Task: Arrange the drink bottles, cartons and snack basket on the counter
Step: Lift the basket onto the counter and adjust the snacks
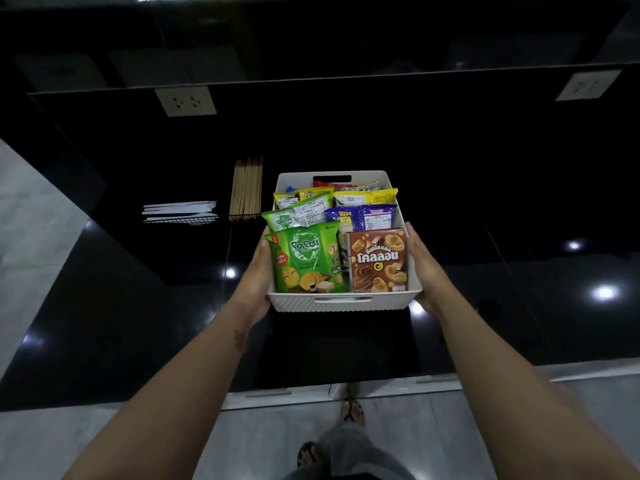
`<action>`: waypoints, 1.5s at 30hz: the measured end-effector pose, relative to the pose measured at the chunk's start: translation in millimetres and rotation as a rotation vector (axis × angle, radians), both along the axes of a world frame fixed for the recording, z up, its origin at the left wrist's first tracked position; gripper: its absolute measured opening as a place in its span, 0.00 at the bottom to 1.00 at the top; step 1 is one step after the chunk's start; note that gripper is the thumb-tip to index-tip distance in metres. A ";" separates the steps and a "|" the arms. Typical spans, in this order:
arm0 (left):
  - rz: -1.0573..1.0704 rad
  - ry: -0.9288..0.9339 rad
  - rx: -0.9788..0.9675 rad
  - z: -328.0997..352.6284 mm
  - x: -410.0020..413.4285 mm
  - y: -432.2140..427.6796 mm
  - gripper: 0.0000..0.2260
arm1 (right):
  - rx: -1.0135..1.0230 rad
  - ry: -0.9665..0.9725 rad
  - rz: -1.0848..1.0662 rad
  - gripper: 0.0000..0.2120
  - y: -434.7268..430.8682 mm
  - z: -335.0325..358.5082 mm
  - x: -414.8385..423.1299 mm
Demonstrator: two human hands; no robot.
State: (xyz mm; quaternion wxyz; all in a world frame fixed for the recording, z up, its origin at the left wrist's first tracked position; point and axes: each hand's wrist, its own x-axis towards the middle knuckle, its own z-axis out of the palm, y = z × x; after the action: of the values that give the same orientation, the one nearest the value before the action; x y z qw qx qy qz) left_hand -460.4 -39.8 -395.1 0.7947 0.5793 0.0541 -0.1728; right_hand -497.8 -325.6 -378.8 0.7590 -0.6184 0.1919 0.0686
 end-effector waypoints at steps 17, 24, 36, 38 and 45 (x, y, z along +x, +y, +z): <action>0.080 -0.042 0.024 71.7 -18.4 13.8 0.16 | -0.032 -0.147 -0.045 0.23 17.2 57.2 -29.4; 0.129 -0.102 0.047 140.2 -48.2 12.3 0.16 | -0.065 -0.203 -0.042 0.10 28.8 118.1 -45.7; 0.225 -0.060 -0.010 246.5 -100.5 23.7 0.22 | 0.014 -0.193 0.009 0.19 37.9 231.0 -62.2; 0.243 -0.066 -0.018 263.3 -104.3 32.0 0.23 | 0.042 -0.179 0.059 0.27 44.9 248.4 -61.7; 0.337 -0.096 -0.016 321.6 -102.6 68.5 0.23 | 0.047 -0.184 0.041 0.19 77.5 304.7 -50.6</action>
State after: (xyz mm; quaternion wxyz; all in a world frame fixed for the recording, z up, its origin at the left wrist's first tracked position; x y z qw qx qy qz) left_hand -563.0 28.7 -73.6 0.8188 0.5632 0.1109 -0.0095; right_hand -548.5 -248.1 -74.0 0.7862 -0.6078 0.1067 0.0315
